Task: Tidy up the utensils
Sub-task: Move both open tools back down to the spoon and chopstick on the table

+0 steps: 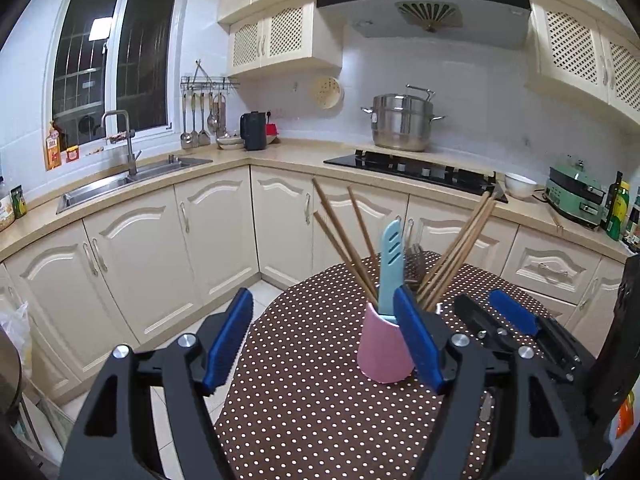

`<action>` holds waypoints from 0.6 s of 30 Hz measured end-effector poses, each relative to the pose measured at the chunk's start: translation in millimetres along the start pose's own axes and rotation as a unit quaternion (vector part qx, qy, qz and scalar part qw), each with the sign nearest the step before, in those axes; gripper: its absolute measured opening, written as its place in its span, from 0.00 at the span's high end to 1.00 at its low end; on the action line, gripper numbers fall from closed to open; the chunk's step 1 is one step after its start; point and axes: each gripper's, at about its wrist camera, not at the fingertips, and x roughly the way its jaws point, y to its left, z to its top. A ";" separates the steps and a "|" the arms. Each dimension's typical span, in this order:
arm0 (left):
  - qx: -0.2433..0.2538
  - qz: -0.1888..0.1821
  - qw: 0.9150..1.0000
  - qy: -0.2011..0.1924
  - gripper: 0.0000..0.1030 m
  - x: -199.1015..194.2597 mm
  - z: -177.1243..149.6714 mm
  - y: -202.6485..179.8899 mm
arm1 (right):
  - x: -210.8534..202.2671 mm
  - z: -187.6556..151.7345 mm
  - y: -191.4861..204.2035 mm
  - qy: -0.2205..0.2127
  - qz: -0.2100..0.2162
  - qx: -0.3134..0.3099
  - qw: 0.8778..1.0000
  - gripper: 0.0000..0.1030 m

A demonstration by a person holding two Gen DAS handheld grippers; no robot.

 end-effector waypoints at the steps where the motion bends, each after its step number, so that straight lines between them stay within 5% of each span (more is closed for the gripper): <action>1: 0.002 -0.003 1.000 0.000 0.30 -1.4 1.3 -2.7 | -6.5 2.2 -2.8 -0.004 -0.003 0.002 1.000 0.45; 6: 0.026 -0.026 0.999 0.026 0.29 0.0 -5.3 -22.1 | -33.3 8.7 -29.7 -0.008 -0.040 0.026 0.999 0.40; 11: 0.074 -0.048 0.992 0.088 0.29 17.5 -21.1 -50.6 | -49.3 1.0 -72.8 0.046 -0.090 0.058 0.993 0.36; 18: 0.132 -0.119 0.965 0.191 0.29 52.0 -56.2 -102.5 | -63.0 -25.0 -118.4 0.104 -0.139 0.100 0.980 0.34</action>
